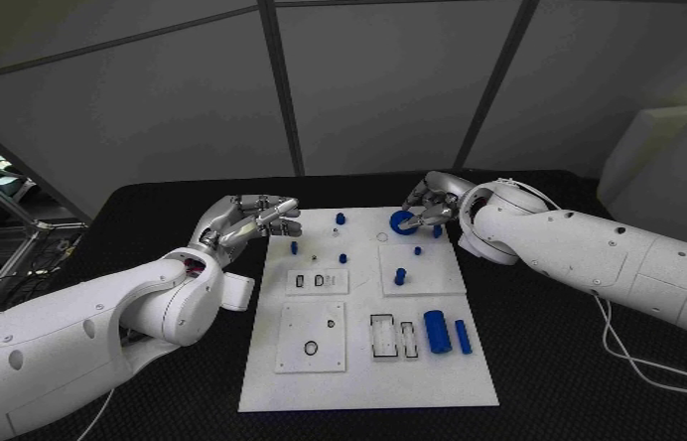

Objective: Assemble the parts on the task board

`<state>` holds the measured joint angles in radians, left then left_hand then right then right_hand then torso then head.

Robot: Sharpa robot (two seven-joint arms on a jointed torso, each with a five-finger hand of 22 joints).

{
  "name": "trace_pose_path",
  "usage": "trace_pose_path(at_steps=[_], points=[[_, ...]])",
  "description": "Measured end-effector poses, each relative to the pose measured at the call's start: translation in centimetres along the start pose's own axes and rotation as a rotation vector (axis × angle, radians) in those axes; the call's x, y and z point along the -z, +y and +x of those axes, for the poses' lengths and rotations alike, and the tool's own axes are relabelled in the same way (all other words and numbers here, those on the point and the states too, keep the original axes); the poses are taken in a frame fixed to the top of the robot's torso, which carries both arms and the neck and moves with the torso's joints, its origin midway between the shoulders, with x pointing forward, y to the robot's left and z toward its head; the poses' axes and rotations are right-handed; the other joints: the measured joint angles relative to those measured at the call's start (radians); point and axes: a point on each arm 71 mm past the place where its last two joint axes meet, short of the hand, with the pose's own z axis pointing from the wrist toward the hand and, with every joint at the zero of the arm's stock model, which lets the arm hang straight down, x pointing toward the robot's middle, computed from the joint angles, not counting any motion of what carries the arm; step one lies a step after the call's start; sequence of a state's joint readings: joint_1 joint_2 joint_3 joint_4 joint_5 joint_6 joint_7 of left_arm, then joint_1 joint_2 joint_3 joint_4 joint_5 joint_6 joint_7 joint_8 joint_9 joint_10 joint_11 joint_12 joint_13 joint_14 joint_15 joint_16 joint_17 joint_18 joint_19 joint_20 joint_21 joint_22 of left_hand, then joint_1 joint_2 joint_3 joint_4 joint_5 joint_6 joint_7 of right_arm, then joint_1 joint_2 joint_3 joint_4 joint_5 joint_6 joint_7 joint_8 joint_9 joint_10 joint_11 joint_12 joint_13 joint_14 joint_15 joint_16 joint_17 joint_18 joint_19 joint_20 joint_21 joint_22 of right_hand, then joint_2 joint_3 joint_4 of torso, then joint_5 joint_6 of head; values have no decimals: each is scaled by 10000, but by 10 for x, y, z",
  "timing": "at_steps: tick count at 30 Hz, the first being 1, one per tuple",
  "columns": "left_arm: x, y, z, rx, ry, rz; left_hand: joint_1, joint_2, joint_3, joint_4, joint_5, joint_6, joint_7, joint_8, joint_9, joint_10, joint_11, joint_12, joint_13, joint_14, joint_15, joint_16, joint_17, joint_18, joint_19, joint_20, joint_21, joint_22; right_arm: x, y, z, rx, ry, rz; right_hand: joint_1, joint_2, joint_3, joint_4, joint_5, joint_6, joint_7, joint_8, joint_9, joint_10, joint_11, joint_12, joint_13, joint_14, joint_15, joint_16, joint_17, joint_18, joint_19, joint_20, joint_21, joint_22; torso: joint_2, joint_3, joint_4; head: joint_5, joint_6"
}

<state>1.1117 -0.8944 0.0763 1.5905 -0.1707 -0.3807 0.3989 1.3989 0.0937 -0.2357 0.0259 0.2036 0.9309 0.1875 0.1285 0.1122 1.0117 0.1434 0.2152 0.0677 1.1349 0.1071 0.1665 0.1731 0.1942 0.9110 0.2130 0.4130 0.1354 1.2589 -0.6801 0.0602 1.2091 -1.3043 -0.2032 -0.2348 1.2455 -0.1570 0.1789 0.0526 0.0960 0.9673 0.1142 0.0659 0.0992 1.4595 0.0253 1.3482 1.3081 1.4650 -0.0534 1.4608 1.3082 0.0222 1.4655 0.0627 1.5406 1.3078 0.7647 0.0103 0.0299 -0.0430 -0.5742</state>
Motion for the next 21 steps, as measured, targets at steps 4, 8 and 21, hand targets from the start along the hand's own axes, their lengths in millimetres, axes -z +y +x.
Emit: trace_pose_path(at_steps=[4,8,21], points=[[0,0,0,2,5,-6,0,0,0,0,0,0,0,0,0,0,0,0,0,0,0,0,-1,0,0,0,0,0,-2,-1,1,93,63,111,79,24,0,0,29,0,0,0,11,0,0,95,-1,0,0,51,-1,1,0,0,43,0,0,-4,0,7,-13],[0,0,0,4,8,-11,0,0,0,0,0,0,0,0,0,0,0,0,0,0,0,0,-1,0,0,0,0,1,-3,-3,1,190,91,225,153,48,27,26,69,0,0,0,23,0,0,140,-1,0,0,74,-1,2,0,0,43,0,-2,-3,0,10,-25],[0,1,0,20,47,-48,6,6,-42,-41,-38,0,0,-38,0,0,0,2,0,0,0,0,17,1,0,0,0,-12,-5,-3,2,374,227,315,373,269,196,-144,229,121,-29,-1,73,0,-1,429,-2,0,-1,132,-3,3,0,-1,82,-1,-7,2,-12,40,-53]])
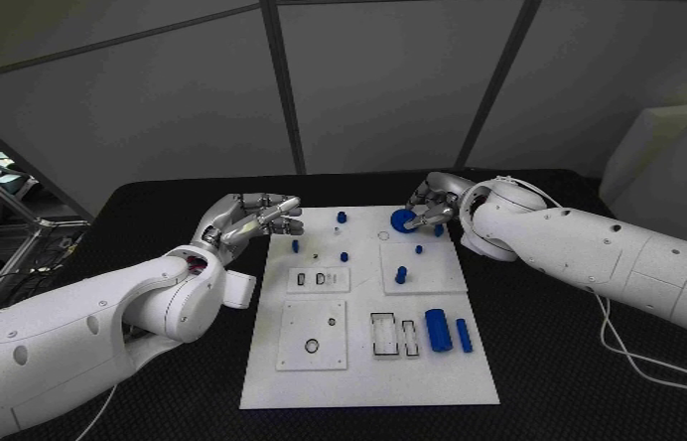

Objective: Assemble the parts on the task board

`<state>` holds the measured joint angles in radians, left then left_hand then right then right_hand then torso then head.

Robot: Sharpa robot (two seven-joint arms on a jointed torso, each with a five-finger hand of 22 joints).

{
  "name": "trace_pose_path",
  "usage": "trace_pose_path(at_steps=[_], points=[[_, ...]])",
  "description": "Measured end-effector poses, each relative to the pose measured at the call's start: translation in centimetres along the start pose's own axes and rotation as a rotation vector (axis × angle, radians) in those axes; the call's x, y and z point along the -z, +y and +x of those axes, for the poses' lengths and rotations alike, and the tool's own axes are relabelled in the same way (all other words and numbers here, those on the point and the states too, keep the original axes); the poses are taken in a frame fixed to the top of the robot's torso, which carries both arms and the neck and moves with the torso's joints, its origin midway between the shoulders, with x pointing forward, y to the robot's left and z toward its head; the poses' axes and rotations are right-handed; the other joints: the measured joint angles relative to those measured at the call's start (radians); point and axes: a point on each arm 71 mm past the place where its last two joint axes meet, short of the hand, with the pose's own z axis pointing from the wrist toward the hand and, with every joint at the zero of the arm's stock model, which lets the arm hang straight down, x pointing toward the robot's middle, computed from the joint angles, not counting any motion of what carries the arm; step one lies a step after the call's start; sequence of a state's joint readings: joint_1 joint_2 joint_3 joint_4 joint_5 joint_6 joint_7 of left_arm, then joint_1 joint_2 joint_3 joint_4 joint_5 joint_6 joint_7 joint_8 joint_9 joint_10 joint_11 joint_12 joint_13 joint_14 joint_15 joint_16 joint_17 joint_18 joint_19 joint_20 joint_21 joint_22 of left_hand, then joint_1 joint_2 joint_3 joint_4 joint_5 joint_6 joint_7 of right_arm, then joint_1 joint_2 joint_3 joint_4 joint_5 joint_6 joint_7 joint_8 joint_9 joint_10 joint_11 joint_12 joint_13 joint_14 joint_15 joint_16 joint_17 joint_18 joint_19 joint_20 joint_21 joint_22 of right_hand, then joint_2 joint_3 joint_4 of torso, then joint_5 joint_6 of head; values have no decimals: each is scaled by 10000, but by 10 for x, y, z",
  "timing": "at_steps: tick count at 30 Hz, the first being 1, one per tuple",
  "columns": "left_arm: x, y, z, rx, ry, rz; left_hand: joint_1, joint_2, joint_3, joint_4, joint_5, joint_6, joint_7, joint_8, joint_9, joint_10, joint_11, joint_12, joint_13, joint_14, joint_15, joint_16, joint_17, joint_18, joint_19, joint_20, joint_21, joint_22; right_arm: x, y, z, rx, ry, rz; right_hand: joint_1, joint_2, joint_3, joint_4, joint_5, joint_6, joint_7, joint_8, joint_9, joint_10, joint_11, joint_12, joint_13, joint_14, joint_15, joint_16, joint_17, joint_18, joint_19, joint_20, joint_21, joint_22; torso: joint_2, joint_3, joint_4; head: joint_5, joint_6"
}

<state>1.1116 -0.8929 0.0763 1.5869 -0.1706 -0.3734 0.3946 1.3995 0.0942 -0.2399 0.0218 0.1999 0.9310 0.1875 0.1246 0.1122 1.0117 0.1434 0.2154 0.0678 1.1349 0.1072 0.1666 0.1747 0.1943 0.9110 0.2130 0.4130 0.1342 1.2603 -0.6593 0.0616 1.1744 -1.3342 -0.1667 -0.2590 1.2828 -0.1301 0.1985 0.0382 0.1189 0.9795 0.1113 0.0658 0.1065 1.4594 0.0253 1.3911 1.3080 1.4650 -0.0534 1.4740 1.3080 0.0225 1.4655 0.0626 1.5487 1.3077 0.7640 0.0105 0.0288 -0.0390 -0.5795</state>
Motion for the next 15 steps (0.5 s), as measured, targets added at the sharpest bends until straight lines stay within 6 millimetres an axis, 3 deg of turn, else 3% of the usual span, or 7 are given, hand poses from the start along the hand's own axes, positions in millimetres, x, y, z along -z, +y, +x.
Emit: trace_pose_path(at_steps=[7,10,15], points=[[0,0,0,7,18,-21,34,34,0,0,0,0,0,0,0,0,0,-43,0,0,0,0,-1,0,0,0,0,1,-1,1,-1,84,8,-16,175,177,219,-222,68,413,-44,98,30,0,0,271,0,0,0,78,-1,1,0,0,41,-1,1,0,0,-22,-8],[0,0,0,9,24,-27,33,33,0,0,0,0,0,1,0,0,0,-44,0,0,0,0,-1,0,0,0,0,1,-1,2,-1,180,-29,-48,171,182,312,-318,581,682,-71,121,20,57,-57,415,-1,0,0,77,-1,1,0,0,67,-1,1,0,0,-26,-12],[0,0,0,12,31,-37,34,33,0,0,0,0,0,1,0,0,0,-44,0,0,0,0,-2,0,0,0,0,1,0,5,0,416,-182,-189,53,324,438,-446,924,1024,-86,251,39,88,-98,574,-1,0,0,131,-2,2,0,-1,111,-1,1,0,5,-27,-28]])
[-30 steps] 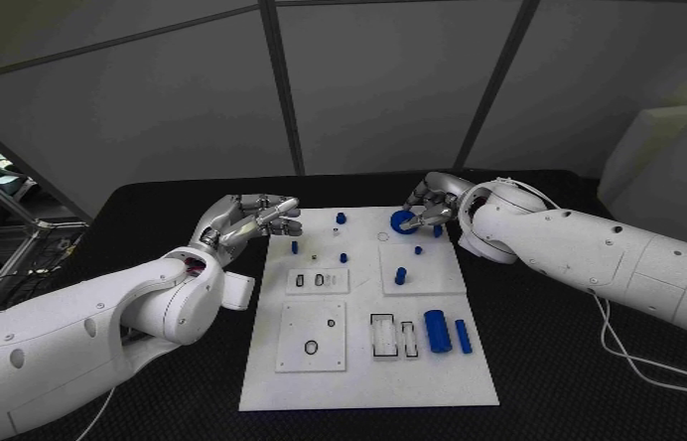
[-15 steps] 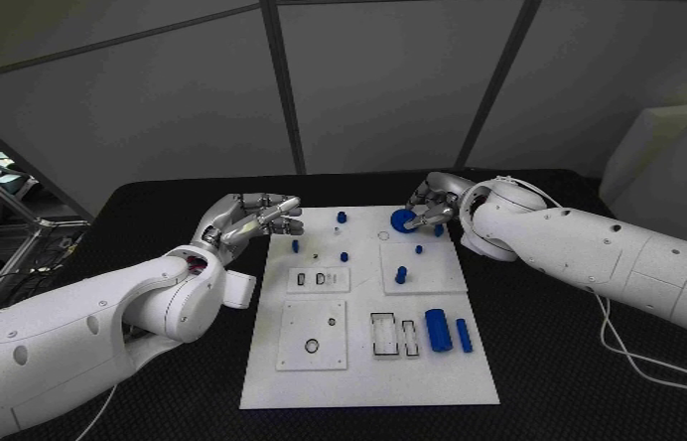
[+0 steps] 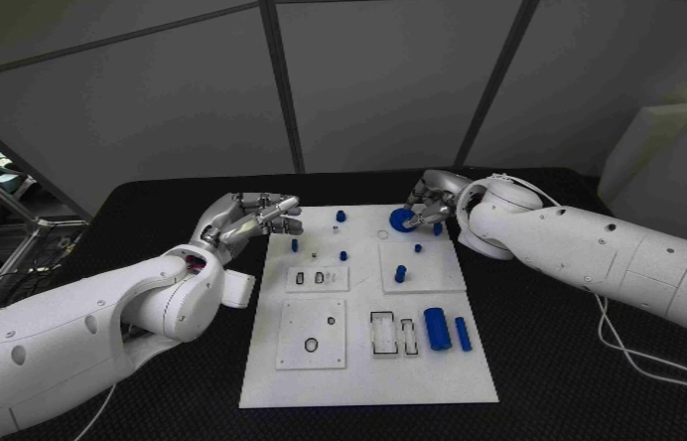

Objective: Assemble the parts on the task board

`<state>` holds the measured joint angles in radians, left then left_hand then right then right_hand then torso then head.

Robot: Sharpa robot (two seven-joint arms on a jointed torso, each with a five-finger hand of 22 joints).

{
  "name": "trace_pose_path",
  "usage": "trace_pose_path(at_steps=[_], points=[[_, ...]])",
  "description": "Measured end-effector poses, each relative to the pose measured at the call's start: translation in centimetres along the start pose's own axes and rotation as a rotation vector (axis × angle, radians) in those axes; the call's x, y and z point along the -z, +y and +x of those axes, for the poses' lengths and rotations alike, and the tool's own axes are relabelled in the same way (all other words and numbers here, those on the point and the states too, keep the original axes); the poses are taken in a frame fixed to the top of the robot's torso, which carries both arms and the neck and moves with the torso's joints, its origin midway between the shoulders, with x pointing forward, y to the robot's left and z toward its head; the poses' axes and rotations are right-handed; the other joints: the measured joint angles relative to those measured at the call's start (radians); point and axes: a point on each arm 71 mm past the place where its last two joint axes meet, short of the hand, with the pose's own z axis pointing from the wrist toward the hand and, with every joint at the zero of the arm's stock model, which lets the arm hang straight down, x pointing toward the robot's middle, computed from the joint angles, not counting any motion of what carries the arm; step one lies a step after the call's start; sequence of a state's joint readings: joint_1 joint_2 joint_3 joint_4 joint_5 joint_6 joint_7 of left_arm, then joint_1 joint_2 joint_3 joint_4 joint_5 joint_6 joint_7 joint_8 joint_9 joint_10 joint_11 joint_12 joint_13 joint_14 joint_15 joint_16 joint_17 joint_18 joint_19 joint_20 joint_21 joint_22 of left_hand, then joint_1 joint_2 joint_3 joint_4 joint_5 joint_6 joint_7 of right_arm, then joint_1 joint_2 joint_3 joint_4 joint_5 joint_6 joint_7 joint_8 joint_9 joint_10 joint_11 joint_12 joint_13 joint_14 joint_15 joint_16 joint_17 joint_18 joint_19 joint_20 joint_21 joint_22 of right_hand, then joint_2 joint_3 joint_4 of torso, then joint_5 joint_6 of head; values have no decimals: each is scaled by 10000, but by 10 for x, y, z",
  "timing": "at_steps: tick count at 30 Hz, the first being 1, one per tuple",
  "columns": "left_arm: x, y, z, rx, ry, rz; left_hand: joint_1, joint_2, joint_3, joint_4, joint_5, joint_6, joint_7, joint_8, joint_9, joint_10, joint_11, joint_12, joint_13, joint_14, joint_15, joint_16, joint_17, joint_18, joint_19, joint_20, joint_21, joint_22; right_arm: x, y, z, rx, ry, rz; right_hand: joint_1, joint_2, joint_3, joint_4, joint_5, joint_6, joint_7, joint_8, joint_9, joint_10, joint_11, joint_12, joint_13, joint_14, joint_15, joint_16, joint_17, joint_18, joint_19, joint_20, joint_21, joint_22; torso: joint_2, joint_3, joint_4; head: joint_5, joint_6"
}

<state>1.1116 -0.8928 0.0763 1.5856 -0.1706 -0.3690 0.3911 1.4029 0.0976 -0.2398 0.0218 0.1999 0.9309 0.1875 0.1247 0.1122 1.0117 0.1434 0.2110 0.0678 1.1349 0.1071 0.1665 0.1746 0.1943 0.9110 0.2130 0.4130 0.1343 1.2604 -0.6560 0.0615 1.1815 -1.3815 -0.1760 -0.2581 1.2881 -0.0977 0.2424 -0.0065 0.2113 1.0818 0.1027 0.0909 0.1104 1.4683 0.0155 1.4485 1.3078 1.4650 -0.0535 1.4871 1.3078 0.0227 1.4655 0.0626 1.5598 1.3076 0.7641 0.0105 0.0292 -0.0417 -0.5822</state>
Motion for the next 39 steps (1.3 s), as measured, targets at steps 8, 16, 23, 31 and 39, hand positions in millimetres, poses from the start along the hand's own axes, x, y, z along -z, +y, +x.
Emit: trace_pose_path(at_steps=[8,16,23,31,39], points=[[0,0,0,13,28,-10,-41,41,0,0,0,0,0,0,0,0,0,0,0,0,0,0,10,1,0,0,-39,-11,4,9,1,335,-448,-416,-77,133,225,-161,500,50,49,11,-30,-35,-104,114,0,17,-128,56,0,-160,0,-109,46,-1,0,0,19,-2,-7],[0,0,0,10,27,-30,-40,40,0,0,0,0,0,1,0,0,0,0,0,0,0,0,10,1,0,0,-39,-10,10,18,-2,475,-854,-853,-144,201,256,-193,580,50,49,11,-43,-35,-103,114,-1,17,-127,56,-1,-159,36,-145,46,-1,-7,-3,19,33,25],[0,0,-1,9,31,-42,-40,40,0,1,1,0,0,1,0,0,0,0,0,0,0,0,9,0,0,0,-39,-10,18,40,-1,498,-1132,-1541,-153,210,288,-226,661,50,50,11,-336,-35,-103,114,-1,17,-127,56,-2,-158,-3,-184,46,-1,-9,-10,9,81,59],[0,1,-2,1,14,-51,-40,40,0,0,1,0,0,1,0,0,0,0,0,0,0,-40,20,0,0,0,-39,-20,14,86,9,772,-1427,-2515,-153,210,288,-228,666,49,50,3,-336,2,-139,114,-1,17,-127,56,-3,-156,-3,-184,46,-2,-3,-9,19,137,61],[-1,1,-3,-9,-8,-59,-40,40,0,1,1,0,0,1,0,0,0,0,0,0,0,-39,19,0,0,0,-39,-20,5,118,23,1247,-1508,-3034,-156,213,287,-229,666,50,50,-42,-336,2,-138,114,-2,-4,-147,56,-3,-155,-3,-184,46,-1,7,-12,31,204,28]])
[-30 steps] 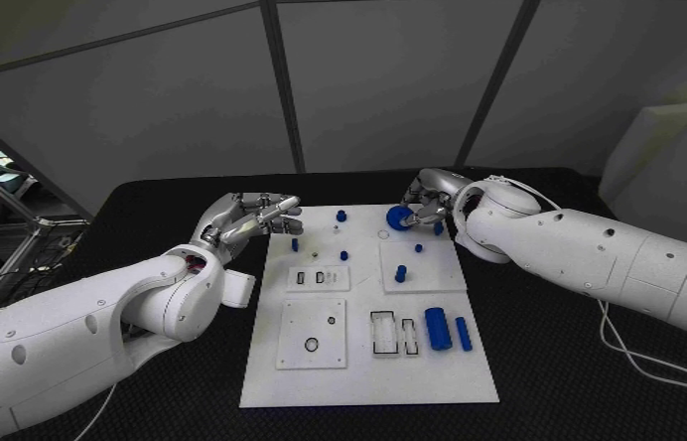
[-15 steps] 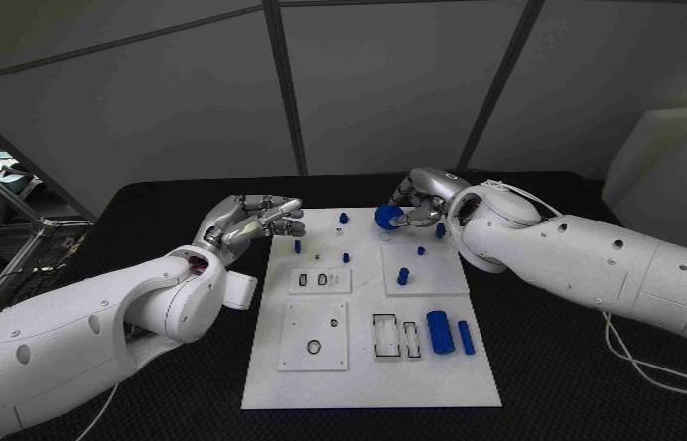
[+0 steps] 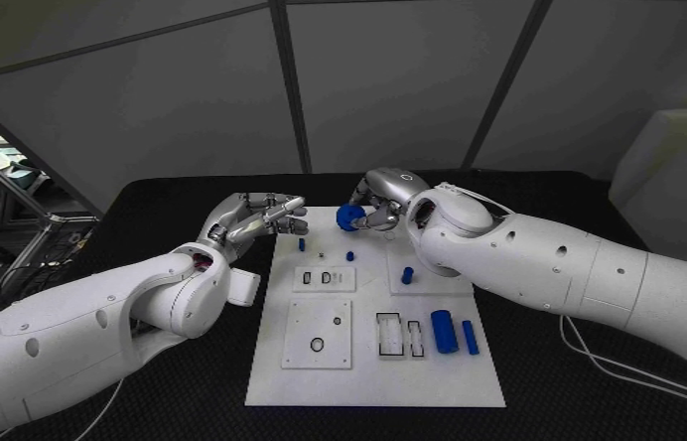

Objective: Assemble the parts on the task board

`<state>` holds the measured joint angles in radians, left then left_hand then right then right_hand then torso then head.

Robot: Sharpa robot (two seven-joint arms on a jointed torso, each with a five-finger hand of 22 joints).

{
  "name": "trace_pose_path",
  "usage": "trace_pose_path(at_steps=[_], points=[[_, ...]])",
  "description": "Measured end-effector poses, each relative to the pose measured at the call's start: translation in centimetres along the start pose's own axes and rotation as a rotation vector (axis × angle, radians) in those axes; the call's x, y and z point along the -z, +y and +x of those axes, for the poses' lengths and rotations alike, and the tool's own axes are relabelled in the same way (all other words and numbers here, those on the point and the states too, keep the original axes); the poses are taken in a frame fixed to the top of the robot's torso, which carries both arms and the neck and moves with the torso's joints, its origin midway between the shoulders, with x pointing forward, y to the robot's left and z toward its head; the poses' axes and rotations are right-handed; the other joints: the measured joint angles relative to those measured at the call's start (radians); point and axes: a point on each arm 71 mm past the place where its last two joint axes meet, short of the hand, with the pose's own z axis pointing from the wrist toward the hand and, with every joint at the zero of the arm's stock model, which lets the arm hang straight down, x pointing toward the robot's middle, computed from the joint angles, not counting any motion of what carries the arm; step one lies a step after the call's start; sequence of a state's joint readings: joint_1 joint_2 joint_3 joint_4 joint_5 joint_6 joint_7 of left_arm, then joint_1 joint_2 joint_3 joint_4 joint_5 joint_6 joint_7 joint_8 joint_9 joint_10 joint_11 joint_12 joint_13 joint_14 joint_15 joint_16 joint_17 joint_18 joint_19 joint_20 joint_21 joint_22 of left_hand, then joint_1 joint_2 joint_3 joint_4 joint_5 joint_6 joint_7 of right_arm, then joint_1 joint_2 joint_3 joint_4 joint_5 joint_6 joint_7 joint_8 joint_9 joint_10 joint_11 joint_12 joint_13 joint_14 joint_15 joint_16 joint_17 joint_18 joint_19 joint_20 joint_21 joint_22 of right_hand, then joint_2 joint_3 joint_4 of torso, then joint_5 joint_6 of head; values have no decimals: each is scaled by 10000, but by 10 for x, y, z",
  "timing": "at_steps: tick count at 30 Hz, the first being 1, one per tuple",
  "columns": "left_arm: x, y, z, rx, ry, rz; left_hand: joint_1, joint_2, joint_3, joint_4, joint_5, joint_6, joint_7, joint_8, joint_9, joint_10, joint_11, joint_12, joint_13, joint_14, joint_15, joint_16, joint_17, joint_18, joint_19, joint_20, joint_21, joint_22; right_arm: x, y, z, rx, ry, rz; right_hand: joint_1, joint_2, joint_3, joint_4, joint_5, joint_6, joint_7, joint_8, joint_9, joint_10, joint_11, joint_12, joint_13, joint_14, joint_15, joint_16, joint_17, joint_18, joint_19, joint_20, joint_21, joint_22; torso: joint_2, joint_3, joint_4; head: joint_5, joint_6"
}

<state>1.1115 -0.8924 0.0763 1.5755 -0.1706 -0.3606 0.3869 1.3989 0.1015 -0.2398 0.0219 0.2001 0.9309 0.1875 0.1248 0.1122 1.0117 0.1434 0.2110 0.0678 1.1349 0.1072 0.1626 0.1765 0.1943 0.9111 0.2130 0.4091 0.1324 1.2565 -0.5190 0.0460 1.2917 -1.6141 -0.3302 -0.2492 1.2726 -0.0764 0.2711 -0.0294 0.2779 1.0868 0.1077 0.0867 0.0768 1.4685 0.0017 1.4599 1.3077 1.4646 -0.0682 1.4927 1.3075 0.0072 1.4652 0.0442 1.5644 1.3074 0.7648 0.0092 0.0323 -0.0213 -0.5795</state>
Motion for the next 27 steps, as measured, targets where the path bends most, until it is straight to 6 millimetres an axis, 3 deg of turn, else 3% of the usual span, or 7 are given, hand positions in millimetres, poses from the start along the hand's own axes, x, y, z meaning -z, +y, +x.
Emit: trace_pose_path(at_steps=[11,27], points=[[-1,0,1,12,19,0,0,0,0,0,5,0,0,0,0,0,0,0,0,0,0,0,-1,0,0,0,0,1,-10,13,15,374,263,-194,-52,52,-2,0,-7,0,0,-29,0,0,0,0,0,-16,-15,0,-1,0,0,0,0,0,4,0,-6,40,-45],[-1,0,1,19,35,-1,0,0,0,0,6,0,0,0,0,0,0,0,0,0,0,0,-2,1,0,0,0,2,-16,13,22,667,707,-43,-236,0,-7,2,19,0,0,-76,0,-1,1,0,-1,-15,-14,0,-1,1,0,0,0,-1,-5,11,-39,61,-74]])
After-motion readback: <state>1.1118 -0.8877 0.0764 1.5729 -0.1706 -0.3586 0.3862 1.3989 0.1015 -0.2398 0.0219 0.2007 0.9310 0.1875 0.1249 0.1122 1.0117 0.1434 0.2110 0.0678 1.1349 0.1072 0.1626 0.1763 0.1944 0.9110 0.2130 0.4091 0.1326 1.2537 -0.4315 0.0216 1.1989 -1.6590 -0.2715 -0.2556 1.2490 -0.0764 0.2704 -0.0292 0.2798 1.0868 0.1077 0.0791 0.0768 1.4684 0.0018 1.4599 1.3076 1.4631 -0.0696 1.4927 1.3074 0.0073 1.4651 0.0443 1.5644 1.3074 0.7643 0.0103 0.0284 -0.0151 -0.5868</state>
